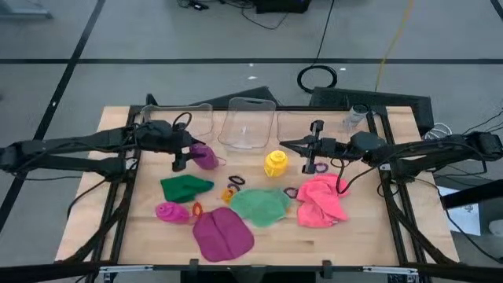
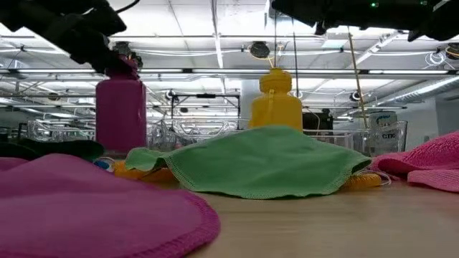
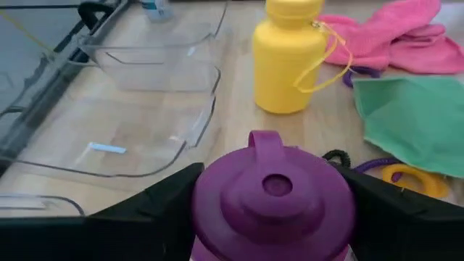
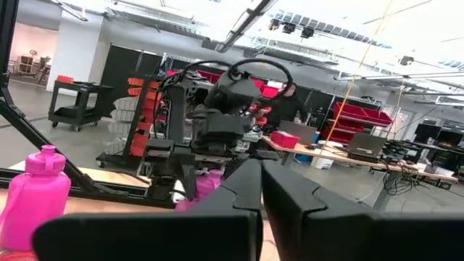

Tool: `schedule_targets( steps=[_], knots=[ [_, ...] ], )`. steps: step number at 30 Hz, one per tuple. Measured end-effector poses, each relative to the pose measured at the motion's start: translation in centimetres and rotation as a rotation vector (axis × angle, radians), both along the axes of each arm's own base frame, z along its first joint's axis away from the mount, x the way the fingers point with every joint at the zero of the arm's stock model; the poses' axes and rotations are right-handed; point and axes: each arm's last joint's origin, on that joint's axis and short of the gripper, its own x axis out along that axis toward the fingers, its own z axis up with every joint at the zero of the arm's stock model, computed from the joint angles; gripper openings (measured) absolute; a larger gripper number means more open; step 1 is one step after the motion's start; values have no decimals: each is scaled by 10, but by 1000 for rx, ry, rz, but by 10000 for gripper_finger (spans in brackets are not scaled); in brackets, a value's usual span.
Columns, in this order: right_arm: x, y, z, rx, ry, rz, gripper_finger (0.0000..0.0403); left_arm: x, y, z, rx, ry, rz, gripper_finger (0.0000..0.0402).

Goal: Pick & Place Sports Items
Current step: Put the purple water bottle into the left transparent bin

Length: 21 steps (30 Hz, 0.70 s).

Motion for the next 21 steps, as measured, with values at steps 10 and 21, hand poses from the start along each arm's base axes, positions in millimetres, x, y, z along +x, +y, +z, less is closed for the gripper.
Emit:
schedule_targets(
  steps=[10, 21],
  knots=[
    [0, 0, 0, -32, 1, -11, 0, -9, -1, 10, 83, -52, -1, 214],
    [0, 0, 1, -30, -5, -10, 0, -34, 0, 30, 148, -163, 295, 214]
  ],
)
